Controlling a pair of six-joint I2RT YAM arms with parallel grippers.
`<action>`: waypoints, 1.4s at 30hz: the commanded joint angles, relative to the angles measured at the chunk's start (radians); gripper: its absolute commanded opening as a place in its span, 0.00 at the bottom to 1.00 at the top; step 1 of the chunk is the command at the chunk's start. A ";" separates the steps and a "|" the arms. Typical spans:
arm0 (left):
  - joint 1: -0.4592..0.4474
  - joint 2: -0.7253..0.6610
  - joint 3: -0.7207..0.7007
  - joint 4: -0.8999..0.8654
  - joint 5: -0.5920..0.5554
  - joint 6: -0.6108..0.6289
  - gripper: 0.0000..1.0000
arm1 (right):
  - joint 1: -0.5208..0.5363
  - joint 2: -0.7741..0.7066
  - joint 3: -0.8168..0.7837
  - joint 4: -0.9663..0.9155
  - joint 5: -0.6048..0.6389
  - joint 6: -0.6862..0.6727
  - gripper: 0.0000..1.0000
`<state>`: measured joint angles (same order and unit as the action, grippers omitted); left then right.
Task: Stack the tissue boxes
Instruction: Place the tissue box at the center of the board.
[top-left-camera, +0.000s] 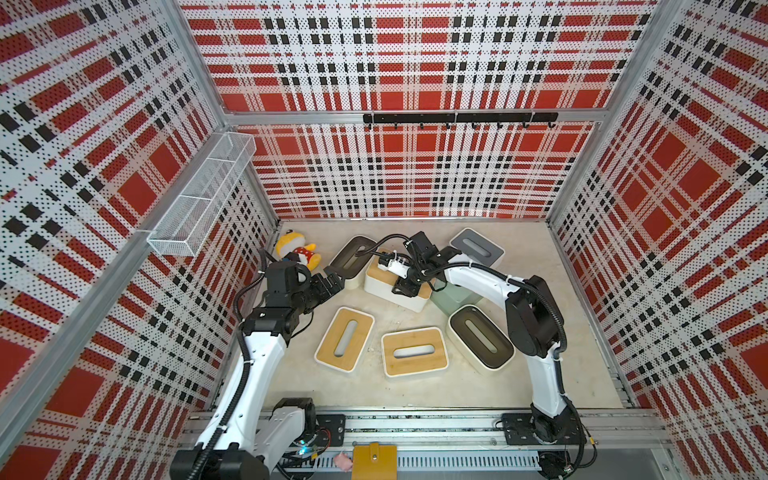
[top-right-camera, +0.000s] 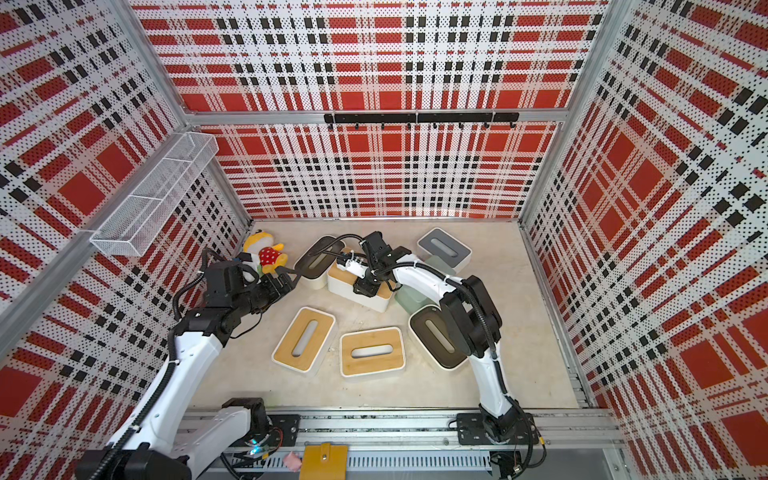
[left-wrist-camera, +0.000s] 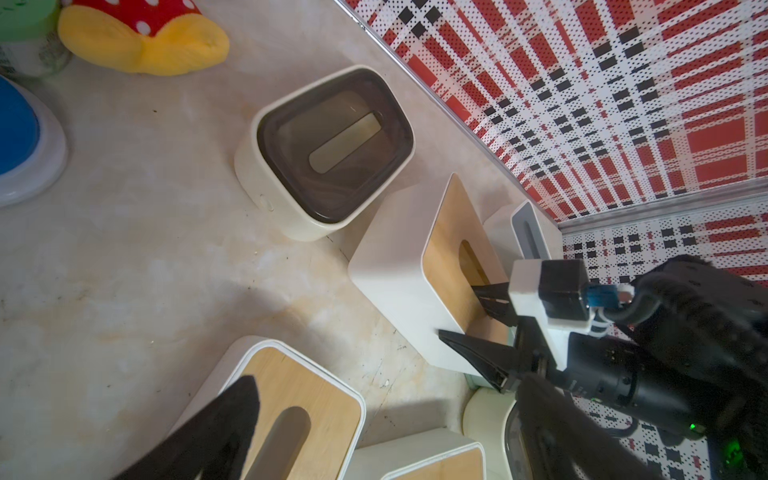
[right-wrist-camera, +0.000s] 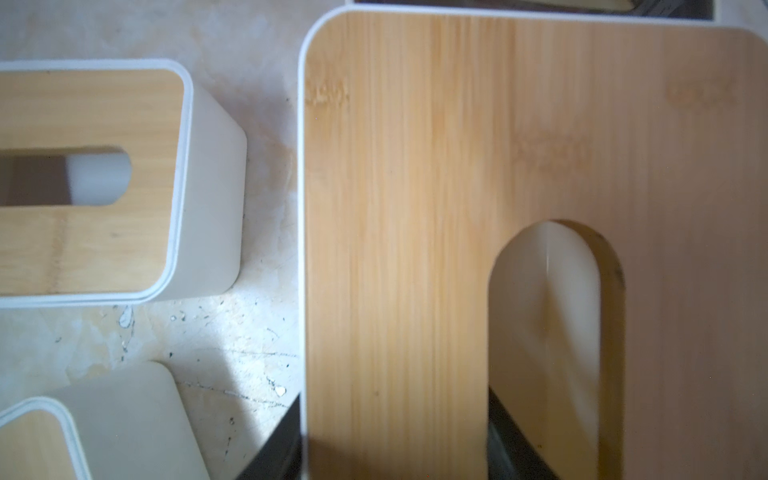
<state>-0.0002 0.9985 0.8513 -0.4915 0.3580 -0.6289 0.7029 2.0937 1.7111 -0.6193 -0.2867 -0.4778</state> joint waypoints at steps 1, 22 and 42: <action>0.008 0.027 -0.001 0.040 0.031 -0.007 0.99 | 0.011 -0.049 -0.016 -0.009 0.001 -0.070 0.29; -0.107 0.122 0.010 0.076 0.039 0.016 1.00 | 0.007 -0.184 -0.246 0.010 0.075 -0.145 0.34; -0.117 0.151 0.057 0.040 0.007 0.041 0.99 | 0.035 -0.175 -0.137 -0.012 0.120 -0.137 0.59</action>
<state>-0.1261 1.1492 0.8600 -0.4427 0.3771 -0.6155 0.7300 1.9373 1.5215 -0.6399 -0.1715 -0.6098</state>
